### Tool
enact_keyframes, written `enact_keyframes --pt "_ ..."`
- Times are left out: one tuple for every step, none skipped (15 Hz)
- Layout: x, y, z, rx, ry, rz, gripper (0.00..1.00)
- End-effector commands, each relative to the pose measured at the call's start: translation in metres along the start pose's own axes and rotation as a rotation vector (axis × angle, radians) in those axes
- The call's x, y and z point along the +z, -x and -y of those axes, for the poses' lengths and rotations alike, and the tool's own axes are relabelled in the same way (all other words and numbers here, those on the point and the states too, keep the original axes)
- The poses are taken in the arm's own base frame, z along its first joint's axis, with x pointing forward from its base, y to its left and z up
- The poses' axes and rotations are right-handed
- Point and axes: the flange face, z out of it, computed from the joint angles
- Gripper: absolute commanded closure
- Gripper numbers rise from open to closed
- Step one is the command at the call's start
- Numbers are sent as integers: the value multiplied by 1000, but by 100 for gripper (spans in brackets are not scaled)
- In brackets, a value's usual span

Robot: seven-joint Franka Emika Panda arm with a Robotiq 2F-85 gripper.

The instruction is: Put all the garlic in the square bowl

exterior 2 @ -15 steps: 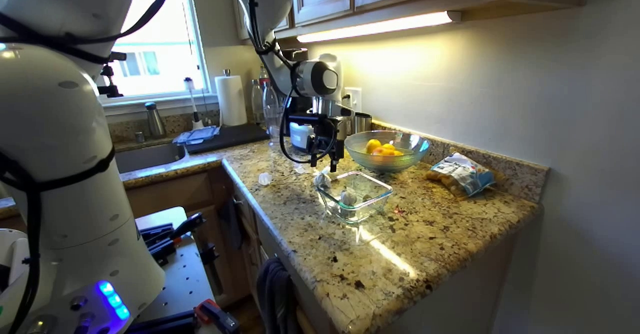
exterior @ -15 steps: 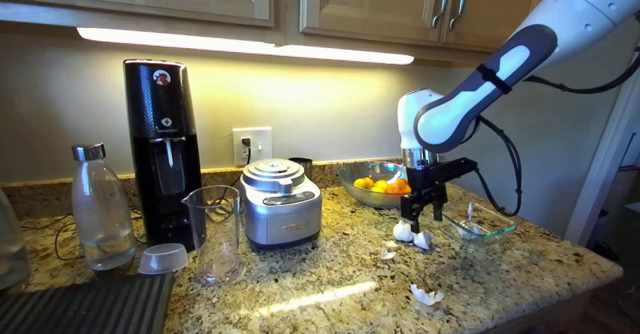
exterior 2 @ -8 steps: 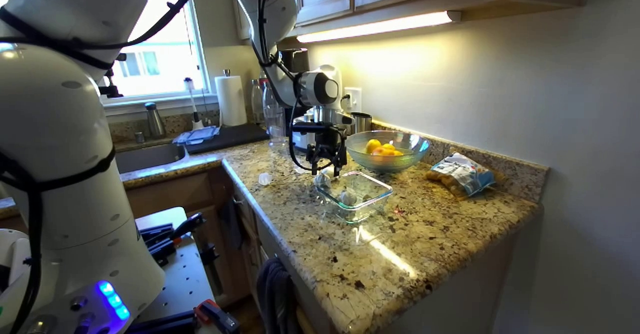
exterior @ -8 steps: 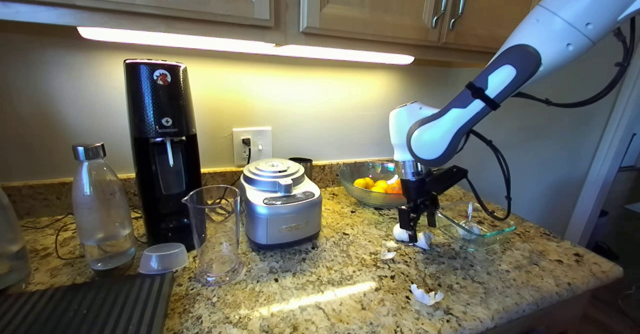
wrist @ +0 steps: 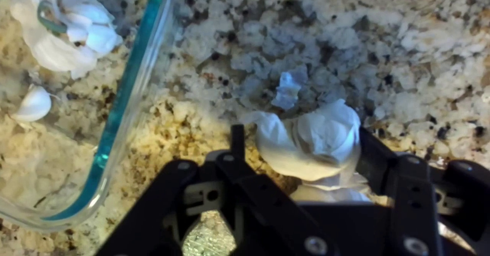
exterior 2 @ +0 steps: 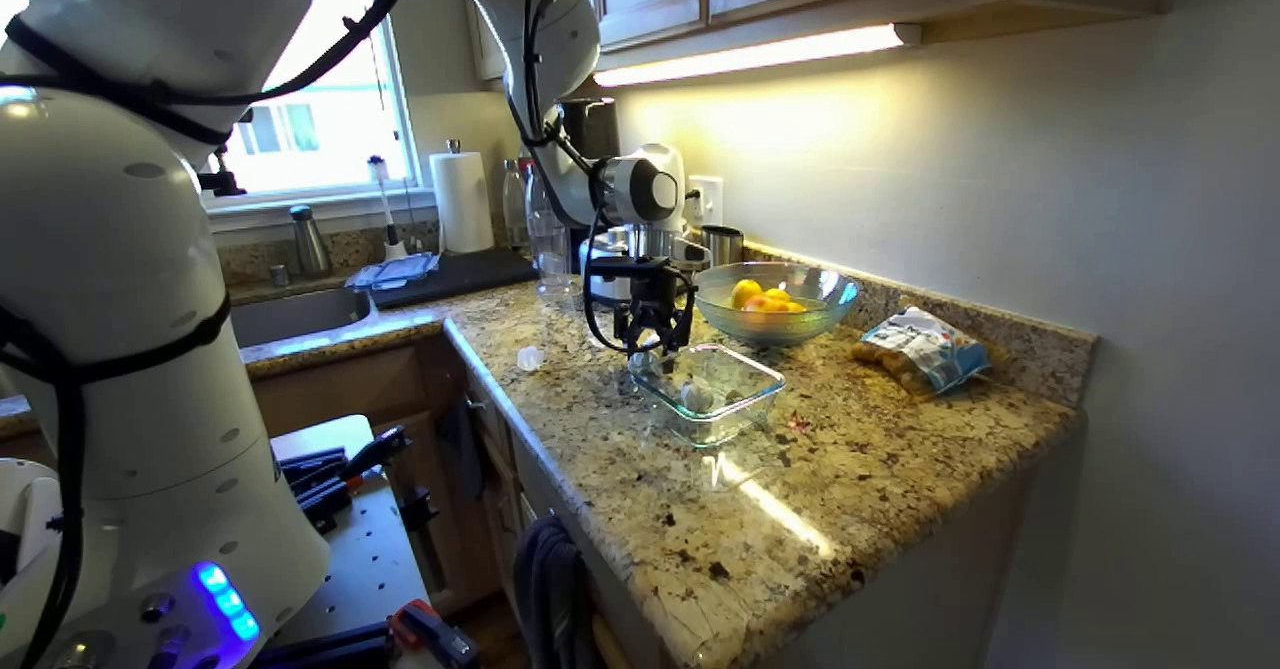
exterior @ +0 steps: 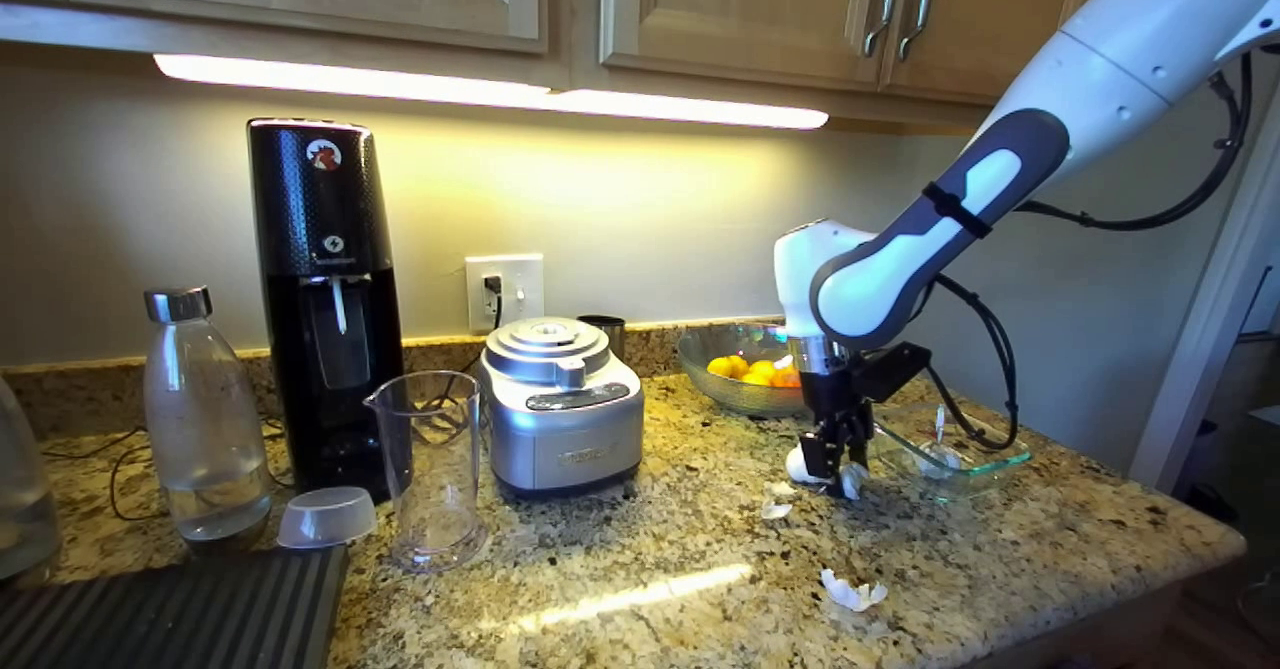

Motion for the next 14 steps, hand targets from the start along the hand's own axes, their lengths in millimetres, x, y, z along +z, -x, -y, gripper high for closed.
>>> enact_keyframes --pt "1 2 -3 -17 10 29 61" --pt "-3 4 -2 -11 12 27 66" --pt "-6 5 -3 0 15 26 69" --pt "-9 7 -3 2 5 31 69" --pt "-15 11 -5 18 -5 34 69" --pt "-21 15 -8 37 -12 37 69" --pt "-30 20 -11 53 -24 40 69" --pt "-40 25 -17 77 -31 34 69" --pt "-50 30 -22 100 -41 27 69" --pt "-60 34 -28 124 -50 24 69" --pt "-72 38 -34 158 -55 13 69" --pt "-82 42 -41 186 -61 4 69" --pt "-92 45 -50 241 -55 -14 69" --pt "-100 47 -59 300 -48 -31 69"
